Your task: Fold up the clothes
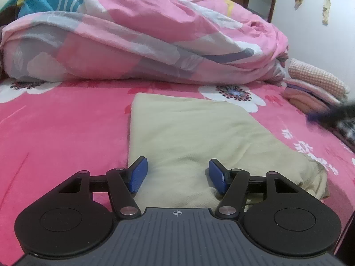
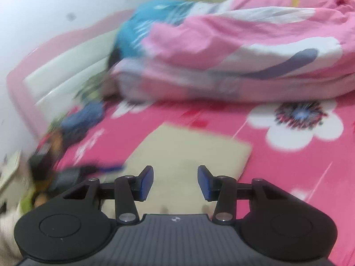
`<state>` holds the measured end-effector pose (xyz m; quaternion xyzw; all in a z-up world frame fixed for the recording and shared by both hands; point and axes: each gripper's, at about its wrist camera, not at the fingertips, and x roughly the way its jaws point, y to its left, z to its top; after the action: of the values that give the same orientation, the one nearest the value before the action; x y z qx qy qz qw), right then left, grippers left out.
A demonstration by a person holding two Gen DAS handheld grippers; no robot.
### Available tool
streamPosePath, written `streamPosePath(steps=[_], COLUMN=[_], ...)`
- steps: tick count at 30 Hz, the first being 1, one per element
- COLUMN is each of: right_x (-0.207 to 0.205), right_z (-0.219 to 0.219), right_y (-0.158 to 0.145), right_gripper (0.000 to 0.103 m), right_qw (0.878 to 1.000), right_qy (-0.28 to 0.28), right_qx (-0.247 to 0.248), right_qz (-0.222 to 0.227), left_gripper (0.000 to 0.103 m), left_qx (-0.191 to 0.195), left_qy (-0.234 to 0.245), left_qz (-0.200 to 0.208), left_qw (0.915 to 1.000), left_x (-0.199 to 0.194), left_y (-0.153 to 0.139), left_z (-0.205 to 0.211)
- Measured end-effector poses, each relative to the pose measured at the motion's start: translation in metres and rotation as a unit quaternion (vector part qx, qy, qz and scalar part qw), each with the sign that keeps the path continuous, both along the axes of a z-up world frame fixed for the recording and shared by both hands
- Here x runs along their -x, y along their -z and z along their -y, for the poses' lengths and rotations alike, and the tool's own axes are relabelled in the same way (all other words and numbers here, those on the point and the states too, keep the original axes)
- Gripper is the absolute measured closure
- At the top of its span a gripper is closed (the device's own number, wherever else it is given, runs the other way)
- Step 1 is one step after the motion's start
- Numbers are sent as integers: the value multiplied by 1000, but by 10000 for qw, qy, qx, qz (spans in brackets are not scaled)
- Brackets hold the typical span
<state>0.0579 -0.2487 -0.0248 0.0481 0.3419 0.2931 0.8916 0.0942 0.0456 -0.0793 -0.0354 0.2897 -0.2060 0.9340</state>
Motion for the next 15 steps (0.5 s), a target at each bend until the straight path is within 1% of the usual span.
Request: streamPosePath(steps=[1, 2, 3, 4, 5, 6, 7, 8, 9, 10, 12, 13, 14, 15], right_x=[8, 16, 27, 41, 50, 54, 57, 63, 70, 73, 73, 70, 67, 70], right_z=[-10, -23, -37, -48, -53, -53, -53, -51, -47, -46, -49, -52, -56, -56], right_y=[13, 33, 50, 61, 63, 54, 46, 37, 28, 28, 41, 55, 74, 82], right_gripper=[57, 57, 57, 55, 56, 57, 63, 66, 66, 66, 66, 66, 63, 63], right_qw=[9997, 9981, 9948, 9894, 9856, 9851, 9846, 9846, 9839, 9827, 9821, 9846, 9872, 9868], right_qy=[-111, -198, -244, -266, -231, -141, -51, 80, 256, 388, 557, 519, 466, 486], right_qx=[220, 586, 981, 1314, 1485, 1502, 1519, 1455, 1343, 1302, 1304, 1297, 1261, 1257], right_qz=[-32, -82, 124, 550, 781, 824, 866, 967, 1155, 1257, 1237, 1050, 863, 902], left_gripper=[41, 41, 41, 41, 41, 41, 41, 41, 41, 41, 40, 40, 40, 39], left_qx=[-16, -36, -55, -64, -66, -64, -52, -44, -43, -42, -37, -43, -58, -92], left_qy=[-6, -7, -8, -2, 8, 16, 22, 26, 30, 35, 37, 47, 67, 76], left_qz=[-19, -38, -56, -78, -101, -132, -166, -177, -173, -168, -141, -130, -110, -110], left_qw=[10000, 10000, 10000, 9999, 9999, 9999, 9998, 9998, 9998, 9998, 9999, 9999, 9999, 9999], left_x=[0, -1, -1, -2, -3, -4, -5, -5, -5, -5, -5, -4, -4, -4], left_y=[0, 0, 0, -1, -2, -2, -3, -3, -2, -2, -1, 0, 0, -2], left_z=[0, 1, 1, 1, 0, 0, -1, -1, -2, -2, -2, -2, -1, -2])
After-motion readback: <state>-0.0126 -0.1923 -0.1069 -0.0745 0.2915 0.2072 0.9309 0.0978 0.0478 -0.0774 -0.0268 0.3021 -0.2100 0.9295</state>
